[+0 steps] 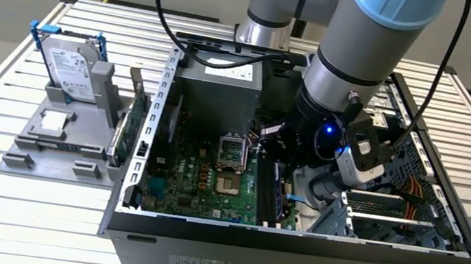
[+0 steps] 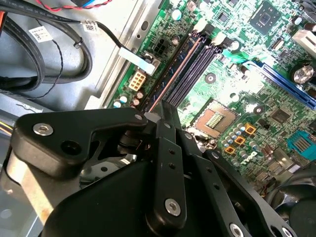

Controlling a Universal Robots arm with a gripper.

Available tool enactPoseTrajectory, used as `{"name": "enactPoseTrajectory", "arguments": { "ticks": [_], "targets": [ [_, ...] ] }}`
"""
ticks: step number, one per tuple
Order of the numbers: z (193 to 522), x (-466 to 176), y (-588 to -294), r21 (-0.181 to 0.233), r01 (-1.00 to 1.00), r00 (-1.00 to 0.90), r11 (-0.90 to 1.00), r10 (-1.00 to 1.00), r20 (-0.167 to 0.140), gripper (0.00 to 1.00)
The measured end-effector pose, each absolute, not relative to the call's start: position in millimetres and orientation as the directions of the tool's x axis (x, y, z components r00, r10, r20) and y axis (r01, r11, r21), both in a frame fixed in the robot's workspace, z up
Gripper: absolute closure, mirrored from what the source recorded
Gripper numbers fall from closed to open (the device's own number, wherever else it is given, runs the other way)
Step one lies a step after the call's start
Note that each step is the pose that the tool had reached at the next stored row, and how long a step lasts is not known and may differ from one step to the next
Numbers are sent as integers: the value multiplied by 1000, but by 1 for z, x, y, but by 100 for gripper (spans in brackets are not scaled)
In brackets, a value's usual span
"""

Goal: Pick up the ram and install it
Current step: 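Insert the ram into the slot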

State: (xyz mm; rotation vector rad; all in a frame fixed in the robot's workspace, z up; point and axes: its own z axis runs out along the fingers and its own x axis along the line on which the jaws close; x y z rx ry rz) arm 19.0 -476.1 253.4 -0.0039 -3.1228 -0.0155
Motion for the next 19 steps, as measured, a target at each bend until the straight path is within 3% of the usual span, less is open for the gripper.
{"name": "enactPoseTrajectory", "arguments": {
  "ticks": [19],
  "targets": [
    [253, 19, -476, 10, -152, -988, 988, -152, 19, 100]
  ]
}}
